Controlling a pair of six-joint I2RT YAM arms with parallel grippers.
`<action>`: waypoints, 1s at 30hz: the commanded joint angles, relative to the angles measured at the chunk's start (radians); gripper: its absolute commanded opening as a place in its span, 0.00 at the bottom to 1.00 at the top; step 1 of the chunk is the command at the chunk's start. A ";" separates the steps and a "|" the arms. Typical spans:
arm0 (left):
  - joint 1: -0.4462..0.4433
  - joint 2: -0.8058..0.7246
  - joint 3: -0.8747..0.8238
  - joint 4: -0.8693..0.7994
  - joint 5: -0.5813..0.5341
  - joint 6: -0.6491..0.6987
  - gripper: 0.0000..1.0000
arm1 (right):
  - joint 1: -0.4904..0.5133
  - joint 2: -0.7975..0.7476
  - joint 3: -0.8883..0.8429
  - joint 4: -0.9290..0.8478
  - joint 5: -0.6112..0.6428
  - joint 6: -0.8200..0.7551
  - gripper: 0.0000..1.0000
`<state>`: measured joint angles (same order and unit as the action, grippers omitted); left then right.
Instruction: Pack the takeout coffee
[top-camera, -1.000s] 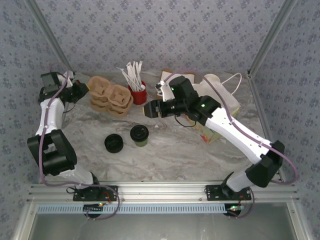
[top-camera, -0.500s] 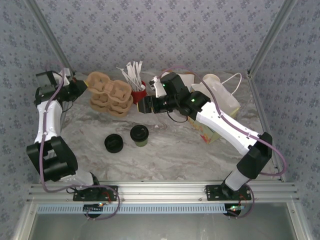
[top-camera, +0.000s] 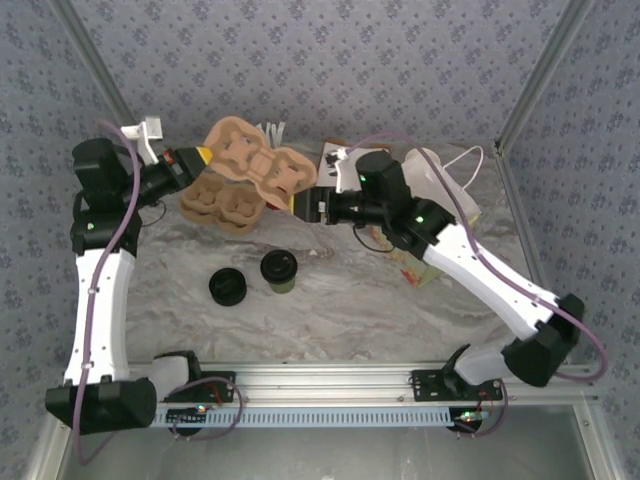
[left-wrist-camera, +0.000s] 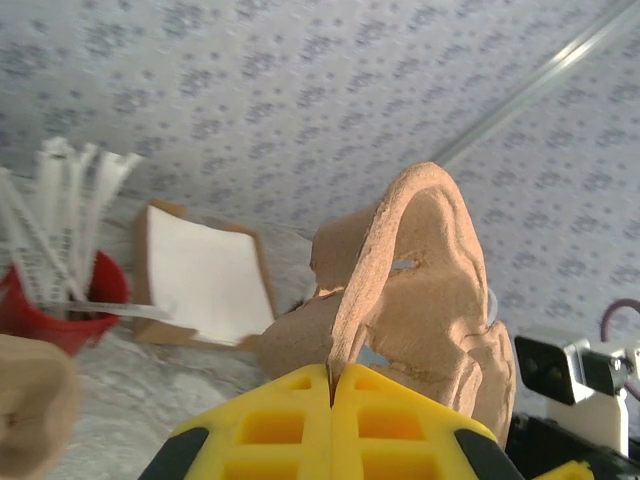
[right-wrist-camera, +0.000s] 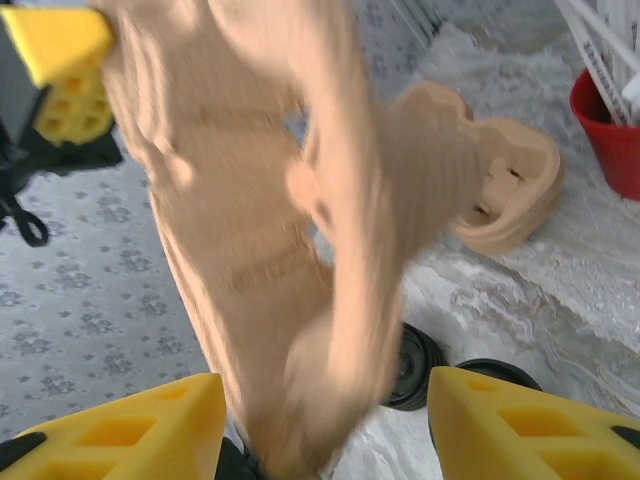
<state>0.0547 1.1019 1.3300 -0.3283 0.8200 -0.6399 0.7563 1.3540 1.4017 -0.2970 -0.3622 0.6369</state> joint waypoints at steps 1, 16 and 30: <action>-0.048 -0.030 -0.024 0.060 -0.015 -0.066 0.00 | -0.017 -0.100 -0.057 0.088 -0.007 0.001 0.57; -0.178 -0.083 -0.067 0.147 -0.085 -0.149 0.00 | -0.056 -0.286 -0.144 0.078 -0.029 -0.060 0.52; -0.259 -0.086 -0.083 0.224 -0.101 -0.181 0.00 | -0.072 -0.315 -0.137 0.048 -0.039 -0.077 0.25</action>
<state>-0.1783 1.0340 1.2507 -0.1581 0.7048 -0.8139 0.6853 1.0664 1.2606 -0.2466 -0.3817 0.5812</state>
